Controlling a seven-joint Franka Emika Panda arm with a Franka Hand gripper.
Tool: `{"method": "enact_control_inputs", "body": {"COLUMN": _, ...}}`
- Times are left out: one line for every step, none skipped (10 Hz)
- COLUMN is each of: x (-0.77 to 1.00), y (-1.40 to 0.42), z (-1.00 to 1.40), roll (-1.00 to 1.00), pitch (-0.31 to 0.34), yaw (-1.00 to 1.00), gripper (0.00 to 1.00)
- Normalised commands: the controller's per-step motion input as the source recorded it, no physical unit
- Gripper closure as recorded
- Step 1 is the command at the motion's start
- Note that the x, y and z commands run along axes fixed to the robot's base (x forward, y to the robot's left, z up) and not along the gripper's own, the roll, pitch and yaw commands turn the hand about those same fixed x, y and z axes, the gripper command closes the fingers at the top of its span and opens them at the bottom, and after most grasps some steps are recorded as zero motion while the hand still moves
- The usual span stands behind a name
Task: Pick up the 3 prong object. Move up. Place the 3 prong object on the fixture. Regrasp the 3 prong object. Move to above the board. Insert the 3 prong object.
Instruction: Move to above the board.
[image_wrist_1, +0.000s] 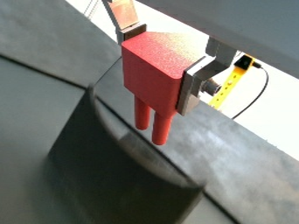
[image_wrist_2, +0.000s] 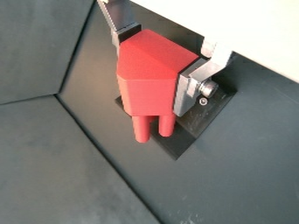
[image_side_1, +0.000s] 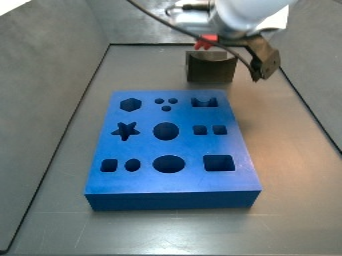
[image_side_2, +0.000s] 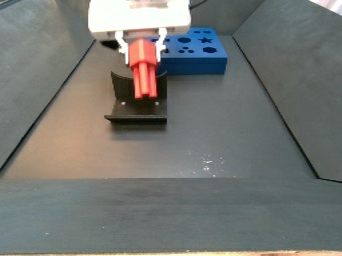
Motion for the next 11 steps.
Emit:
{"method": "enact_control_inputs", "body": {"x": -0.17, "y": -0.08, "z": 1.0, "roll": -0.03, "pitch": 0.109, "yaw": 0.0, "gripper": 1.0}}
{"method": "enact_control_inputs", "body": {"x": -0.16, "y": -0.08, "z": 1.0, "roll": -0.04, "pitch": 0.113, "yaw": 0.03, "gripper": 1.0}}
{"method": "enact_control_inputs", "body": {"x": -0.16, "y": -0.08, "z": 1.0, "roll": -0.04, "pitch": 0.104, "yaw": 0.04, "gripper": 1.0}}
{"method": "enact_control_inputs", "body": {"x": -0.15, "y": -0.08, "z": 1.0, "roll": -0.04, "pitch": 0.085, "yaw": 0.06, "gripper": 1.0}}
{"method": "enact_control_inputs", "body": {"x": -0.15, "y": -0.07, "z": 1.0, "roll": -0.05, "pitch": 0.063, "yaw": 0.08, "gripper": 1.0}}
{"method": "enact_control_inputs", "body": {"x": -0.15, "y": -0.07, "z": 1.0, "roll": -0.05, "pitch": 0.044, "yaw": 0.08, "gripper": 1.0}}
{"method": "enact_control_inputs", "body": {"x": -0.14, "y": -0.06, "z": 1.0, "roll": -0.05, "pitch": 0.026, "yaw": 0.07, "gripper": 1.0}}
{"method": "enact_control_inputs", "body": {"x": -0.14, "y": -0.06, "z": 1.0, "roll": -0.04, "pitch": 0.01, "yaw": 0.06, "gripper": 1.0}}
{"method": "enact_control_inputs", "body": {"x": -0.14, "y": -0.06, "z": 1.0, "roll": -0.04, "pitch": -0.004, "yaw": 0.05, "gripper": 1.0}}
{"method": "enact_control_inputs", "body": {"x": -0.13, "y": -0.05, "z": 1.0, "roll": -0.04, "pitch": -0.012, "yaw": 0.04, "gripper": 1.0}}
{"method": "enact_control_inputs", "body": {"x": -0.13, "y": -0.05, "z": 1.0, "roll": -0.04, "pitch": -0.011, "yaw": 0.03, "gripper": 1.0}}
